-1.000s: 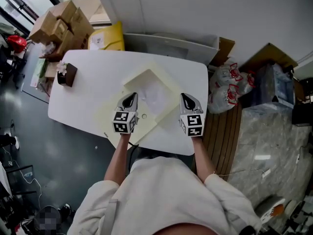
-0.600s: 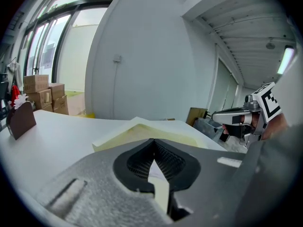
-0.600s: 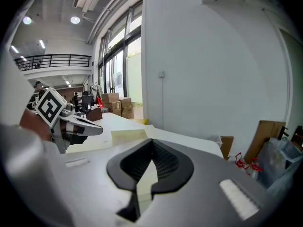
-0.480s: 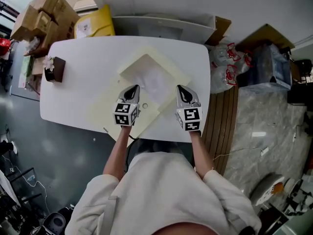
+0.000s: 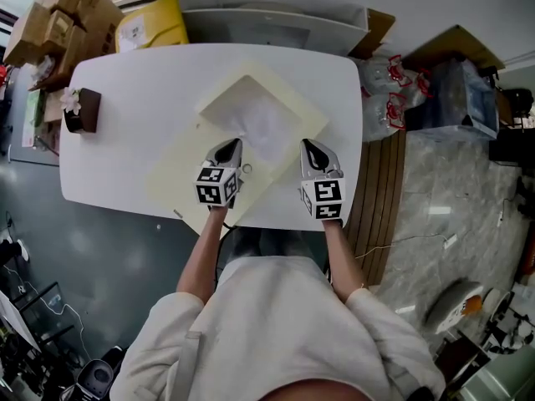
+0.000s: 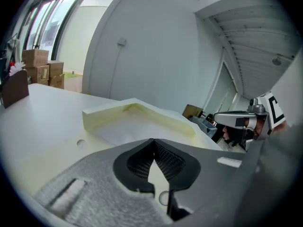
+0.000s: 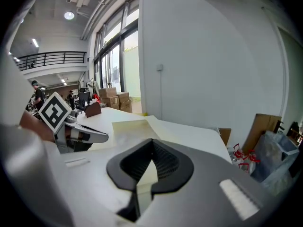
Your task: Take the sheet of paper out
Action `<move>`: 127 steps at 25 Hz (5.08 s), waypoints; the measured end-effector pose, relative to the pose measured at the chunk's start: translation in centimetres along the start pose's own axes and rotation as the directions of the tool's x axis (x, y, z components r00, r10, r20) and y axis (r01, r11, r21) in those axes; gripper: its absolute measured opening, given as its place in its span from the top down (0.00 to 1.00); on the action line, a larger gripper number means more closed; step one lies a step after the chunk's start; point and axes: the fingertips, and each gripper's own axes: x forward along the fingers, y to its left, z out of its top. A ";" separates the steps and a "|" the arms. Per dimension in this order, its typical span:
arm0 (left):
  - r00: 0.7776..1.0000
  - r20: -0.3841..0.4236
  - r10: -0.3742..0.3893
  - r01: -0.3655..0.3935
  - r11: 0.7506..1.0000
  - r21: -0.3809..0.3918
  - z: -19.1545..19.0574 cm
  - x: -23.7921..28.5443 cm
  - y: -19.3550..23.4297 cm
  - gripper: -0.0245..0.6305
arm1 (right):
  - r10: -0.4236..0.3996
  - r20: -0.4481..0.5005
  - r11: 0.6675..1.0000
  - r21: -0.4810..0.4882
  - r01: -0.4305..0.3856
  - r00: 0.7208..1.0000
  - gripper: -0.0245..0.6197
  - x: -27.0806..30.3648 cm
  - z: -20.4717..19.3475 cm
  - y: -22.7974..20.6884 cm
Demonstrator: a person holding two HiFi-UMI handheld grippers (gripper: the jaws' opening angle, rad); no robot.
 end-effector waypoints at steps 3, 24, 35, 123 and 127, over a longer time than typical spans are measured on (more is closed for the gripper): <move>1.000 -0.007 -0.026 0.026 0.996 -0.082 -0.9 0.3 0.0 0.96 | 0.005 -0.001 1.000 0.003 -0.005 1.000 0.96 0.0 -0.4 0.5; 0.990 0.080 -0.115 0.136 0.656 -0.742 -4.8 2.8 2.1 0.89 | -0.013 -0.036 1.000 0.023 0.014 0.999 0.96 -0.1 -2.0 0.2; 0.984 0.025 -0.175 0.135 0.652 -0.746 -4.0 4.7 0.5 0.65 | -0.030 -0.025 0.999 0.018 0.030 0.999 0.96 0.0 -1.4 -0.4; 0.903 0.276 0.328 -0.308 0.944 -0.113 9.5 -20.7 9.9 0.95 | 0.306 0.112 0.935 -0.224 -0.276 0.946 0.96 3.1 9.9 14.2; 0.915 0.302 0.267 -0.266 0.963 -0.043 11.7 -19.0 7.8 0.95 | 0.254 0.142 0.952 -0.210 -0.222 0.957 0.96 2.4 10.8 12.1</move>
